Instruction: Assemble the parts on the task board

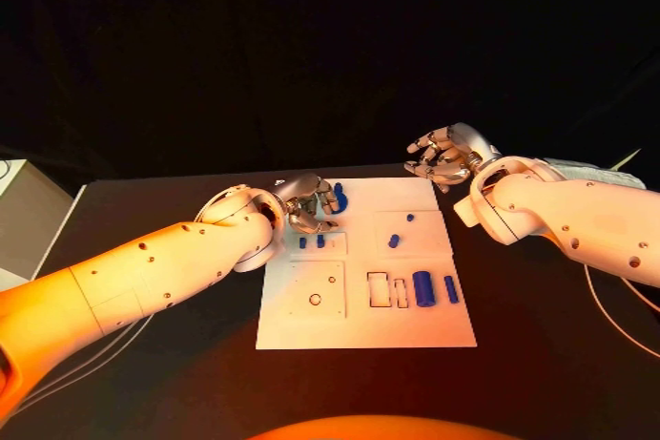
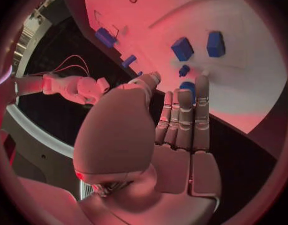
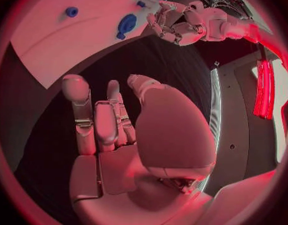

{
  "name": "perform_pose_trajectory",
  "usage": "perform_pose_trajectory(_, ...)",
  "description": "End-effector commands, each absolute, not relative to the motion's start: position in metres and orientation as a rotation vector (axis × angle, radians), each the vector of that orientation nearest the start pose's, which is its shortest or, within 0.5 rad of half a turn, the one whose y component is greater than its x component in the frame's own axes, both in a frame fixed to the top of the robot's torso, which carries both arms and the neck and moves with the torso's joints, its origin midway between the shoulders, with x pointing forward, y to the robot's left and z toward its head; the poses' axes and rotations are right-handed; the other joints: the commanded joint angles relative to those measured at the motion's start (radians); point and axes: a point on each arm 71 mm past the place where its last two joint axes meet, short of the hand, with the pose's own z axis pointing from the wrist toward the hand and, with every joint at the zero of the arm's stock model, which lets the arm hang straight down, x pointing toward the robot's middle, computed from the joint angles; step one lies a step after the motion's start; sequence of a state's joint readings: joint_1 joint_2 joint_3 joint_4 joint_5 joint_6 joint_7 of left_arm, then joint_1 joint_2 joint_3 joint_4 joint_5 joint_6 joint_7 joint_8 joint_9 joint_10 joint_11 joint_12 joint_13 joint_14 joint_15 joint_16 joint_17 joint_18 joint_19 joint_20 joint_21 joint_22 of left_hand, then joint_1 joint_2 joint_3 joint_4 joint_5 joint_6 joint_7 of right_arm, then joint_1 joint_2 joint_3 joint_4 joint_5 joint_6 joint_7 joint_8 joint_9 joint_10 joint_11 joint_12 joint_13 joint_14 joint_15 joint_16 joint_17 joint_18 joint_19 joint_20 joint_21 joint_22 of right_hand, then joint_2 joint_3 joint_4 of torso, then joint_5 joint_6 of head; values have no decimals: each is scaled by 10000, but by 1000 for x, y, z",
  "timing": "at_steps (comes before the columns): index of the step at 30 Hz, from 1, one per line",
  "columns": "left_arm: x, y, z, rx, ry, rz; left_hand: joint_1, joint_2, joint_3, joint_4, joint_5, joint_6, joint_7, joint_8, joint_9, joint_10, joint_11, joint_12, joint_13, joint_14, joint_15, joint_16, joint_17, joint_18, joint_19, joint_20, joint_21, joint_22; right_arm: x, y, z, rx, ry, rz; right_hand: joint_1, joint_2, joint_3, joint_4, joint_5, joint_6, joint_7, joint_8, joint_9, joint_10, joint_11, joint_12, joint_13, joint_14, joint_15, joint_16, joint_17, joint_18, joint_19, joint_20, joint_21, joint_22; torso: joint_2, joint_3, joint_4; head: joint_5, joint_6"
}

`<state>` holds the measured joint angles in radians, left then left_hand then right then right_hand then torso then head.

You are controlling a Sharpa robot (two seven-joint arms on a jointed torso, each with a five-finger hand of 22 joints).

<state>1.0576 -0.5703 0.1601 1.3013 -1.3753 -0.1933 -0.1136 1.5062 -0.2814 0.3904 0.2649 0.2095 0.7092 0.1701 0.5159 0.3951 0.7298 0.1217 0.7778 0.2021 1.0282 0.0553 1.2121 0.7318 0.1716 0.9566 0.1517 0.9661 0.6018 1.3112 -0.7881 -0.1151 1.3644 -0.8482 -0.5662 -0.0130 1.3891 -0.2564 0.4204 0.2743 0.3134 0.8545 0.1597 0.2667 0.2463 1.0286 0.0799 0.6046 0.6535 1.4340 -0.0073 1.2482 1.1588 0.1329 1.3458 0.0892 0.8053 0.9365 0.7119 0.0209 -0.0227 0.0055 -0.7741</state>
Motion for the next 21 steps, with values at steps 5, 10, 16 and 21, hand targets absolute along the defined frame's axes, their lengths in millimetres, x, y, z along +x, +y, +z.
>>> perform_pose_trajectory(5, 520, 118, -214, 1438, 17886, -7100, 363, 48, 42, 5, 62, 200, -16, -99, -232, 46, 23, -138, -158, 283, 3, 346, 246, 132, 146, -24, 157, 78, 530, -236, -155, 4568, 14685, 8019, -148, -147, 255, -113, -9, 107, 62, 38, -41, 148, -7, -1003, -1003, 79, 25, -45, 33, 99, 236, 20, -120, -61, 2, 3, 4, -3, -12)
perform_pose_trajectory(10, 523, 114, -215, 1509, 17906, -6826, 467, 60, 121, 26, 69, 309, -23, -128, -343, 41, 36, -202, -237, 390, 9, 525, 333, 130, 185, -21, 257, 141, 530, -236, -155, 4529, 14656, 8036, -200, -159, 303, -163, -5, 127, 72, 43, -49, 184, 7, -1251, -1252, 123, 32, 9, 109, 78, 311, 24, -49, 9, 3, -7, 1, 1, -22)
perform_pose_trajectory(16, 524, 112, -215, 1516, 18056, -6603, 672, 98, 424, 19, 72, 497, -5, -208, -541, 105, 47, -316, -377, 476, 13, 750, 371, 132, 202, -23, 457, 275, 530, -235, -154, 4483, 14655, 8044, -229, -162, 324, -187, -1, 155, 71, 56, -48, 219, 9, -1350, -1359, 159, 32, 61, 172, 61, 368, 22, 43, 88, 5, 0, -3, 3, -42)
perform_pose_trajectory(21, 524, 111, -216, 1575, 18254, -6508, 735, 87, 699, 17, 77, 747, -23, -276, -691, 197, 49, -424, -495, 544, 15, 926, 425, 133, 156, -18, 616, 392, 529, -235, -154, 4469, 14664, 8050, -232, -163, 325, -189, 0, 157, 70, 57, -48, 222, 8, -1356, -1366, 162, 32, 64, 174, 61, 371, 22, 43, 88, 5, 2, 12, -10, -56)
